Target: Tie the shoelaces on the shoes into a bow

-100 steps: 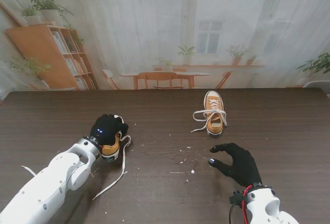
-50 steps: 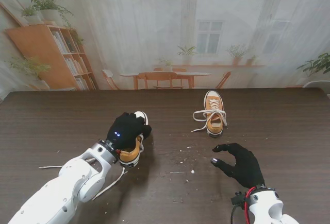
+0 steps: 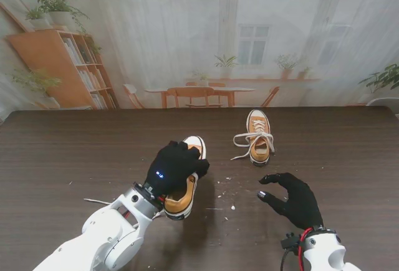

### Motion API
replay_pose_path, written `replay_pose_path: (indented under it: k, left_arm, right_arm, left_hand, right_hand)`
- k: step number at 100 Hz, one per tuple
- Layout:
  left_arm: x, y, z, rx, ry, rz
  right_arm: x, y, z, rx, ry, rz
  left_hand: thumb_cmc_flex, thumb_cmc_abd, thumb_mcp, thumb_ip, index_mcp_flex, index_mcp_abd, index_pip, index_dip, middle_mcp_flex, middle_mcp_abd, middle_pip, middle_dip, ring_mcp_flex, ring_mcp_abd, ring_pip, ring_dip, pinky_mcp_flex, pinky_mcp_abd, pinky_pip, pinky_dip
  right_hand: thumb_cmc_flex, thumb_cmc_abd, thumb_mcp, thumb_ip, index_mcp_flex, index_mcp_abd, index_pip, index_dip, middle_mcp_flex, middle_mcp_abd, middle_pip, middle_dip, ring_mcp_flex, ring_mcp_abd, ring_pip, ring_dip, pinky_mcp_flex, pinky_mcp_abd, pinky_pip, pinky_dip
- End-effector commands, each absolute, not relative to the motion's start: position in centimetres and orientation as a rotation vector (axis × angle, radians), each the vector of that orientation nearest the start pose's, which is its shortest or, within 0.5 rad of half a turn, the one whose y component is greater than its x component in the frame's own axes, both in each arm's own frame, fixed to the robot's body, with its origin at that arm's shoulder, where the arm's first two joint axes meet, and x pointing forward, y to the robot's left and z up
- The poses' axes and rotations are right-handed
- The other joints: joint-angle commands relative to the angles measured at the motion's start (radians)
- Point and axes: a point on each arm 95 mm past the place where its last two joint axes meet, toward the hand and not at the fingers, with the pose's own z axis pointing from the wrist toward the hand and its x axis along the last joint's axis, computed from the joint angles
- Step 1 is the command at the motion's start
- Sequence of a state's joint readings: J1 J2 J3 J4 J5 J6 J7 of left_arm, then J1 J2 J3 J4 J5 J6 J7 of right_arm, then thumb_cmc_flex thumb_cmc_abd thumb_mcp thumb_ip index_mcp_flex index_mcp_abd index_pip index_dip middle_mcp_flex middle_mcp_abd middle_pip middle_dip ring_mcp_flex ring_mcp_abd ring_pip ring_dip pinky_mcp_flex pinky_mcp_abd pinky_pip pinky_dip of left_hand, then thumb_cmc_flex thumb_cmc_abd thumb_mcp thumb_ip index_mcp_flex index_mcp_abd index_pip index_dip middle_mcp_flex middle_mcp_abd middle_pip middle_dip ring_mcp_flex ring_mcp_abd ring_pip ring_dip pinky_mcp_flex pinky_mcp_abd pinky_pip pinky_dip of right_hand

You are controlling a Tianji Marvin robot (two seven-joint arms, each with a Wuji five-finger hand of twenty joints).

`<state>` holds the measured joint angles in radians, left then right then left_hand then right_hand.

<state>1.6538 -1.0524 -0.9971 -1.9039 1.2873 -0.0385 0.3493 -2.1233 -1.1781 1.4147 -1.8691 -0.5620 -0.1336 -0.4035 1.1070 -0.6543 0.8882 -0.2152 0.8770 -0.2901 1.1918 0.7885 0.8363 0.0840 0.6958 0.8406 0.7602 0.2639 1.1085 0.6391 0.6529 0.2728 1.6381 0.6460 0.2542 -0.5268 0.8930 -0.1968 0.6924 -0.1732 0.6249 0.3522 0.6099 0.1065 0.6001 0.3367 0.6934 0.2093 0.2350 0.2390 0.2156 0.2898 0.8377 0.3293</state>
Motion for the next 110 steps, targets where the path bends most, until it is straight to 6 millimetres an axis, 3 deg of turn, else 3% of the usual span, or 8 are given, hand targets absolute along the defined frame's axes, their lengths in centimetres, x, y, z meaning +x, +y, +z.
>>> replay_pose_path:
  k: [1, 19, 32, 71, 110]
  left_arm:
    - [30.4, -12.1, -24.0, -0.529, 1.371, -1.891]
    - [28.9, -12.8, -22.6, -0.502, 1.315, -1.936]
    - [29.2, -12.8, -22.7, -0.504, 1.333, -1.914]
    - [34.9, -12.4, -27.1, -0.633, 1.445, -1.833]
    - [39.2, -12.6, -31.3, -0.713, 1.536, -1.752]
  right_arm:
    - [25.2, -2.5, -34.3, 1.673, 0.807, 1.857]
    - [25.2, -2.4, -34.3, 1.678, 0.799, 1.86]
    - [25.3, -2.2, -34.4, 1.689, 0.805, 1.86]
    - [25.5, -2.0, -34.5, 1.701, 0.815, 1.857]
    - [25.6, -1.8, -34.6, 1.712, 0.82, 1.864]
  left_hand:
    - [0.131, 0.129, 0.158, 0.04, 0.086, 0.039, 0.166, 0.07, 0.163, -0.025, 0.197, 0.1, 0.051, -0.017, 0.078, 0.059, 0.006, -0.09, 0.053, 0.015]
    - [0.131, 0.128, 0.158, 0.04, 0.085, 0.043, 0.161, 0.071, 0.165, -0.023, 0.19, 0.106, 0.051, -0.013, 0.072, 0.063, 0.0, -0.088, 0.049, 0.015]
    - [0.129, 0.134, 0.154, 0.042, 0.083, 0.045, 0.156, 0.071, 0.163, -0.024, 0.183, 0.109, 0.051, -0.014, 0.07, 0.066, -0.003, -0.093, 0.045, 0.014]
    - [0.131, 0.151, 0.127, 0.048, 0.063, 0.046, 0.097, 0.046, 0.144, -0.021, 0.144, 0.099, 0.043, -0.026, 0.037, 0.069, -0.018, -0.097, 0.031, 0.015]
    - [0.134, 0.181, 0.063, 0.059, 0.027, 0.09, -0.055, -0.079, 0.106, -0.01, 0.087, 0.045, 0.019, -0.038, -0.013, 0.065, -0.047, -0.116, -0.006, 0.014]
  right_hand:
    - [0.022, 0.014, 0.032, 0.034, 0.022, -0.025, -0.008, 0.007, 0.028, 0.006, -0.011, -0.015, 0.014, 0.001, 0.002, 0.012, -0.002, 0.002, 0.012, 0.004]
    - [0.023, 0.013, 0.035, 0.034, 0.025, -0.026, -0.008, 0.008, 0.03, 0.008, -0.012, -0.015, 0.015, 0.003, 0.002, 0.013, -0.003, 0.001, 0.013, 0.003]
    - [0.024, 0.014, 0.035, 0.034, 0.025, -0.025, -0.009, 0.009, 0.03, 0.009, -0.013, -0.015, 0.014, 0.003, 0.002, 0.012, -0.004, 0.001, 0.013, 0.002]
    - [0.025, 0.013, 0.037, 0.035, 0.028, -0.036, -0.008, 0.011, 0.032, 0.011, -0.014, -0.015, 0.013, 0.003, 0.002, 0.012, -0.005, 0.0, 0.015, -0.001]
    - [0.025, 0.012, 0.038, 0.035, 0.03, -0.039, -0.007, 0.011, 0.033, 0.01, -0.015, -0.016, 0.012, 0.003, 0.002, 0.012, -0.006, -0.001, 0.015, -0.002]
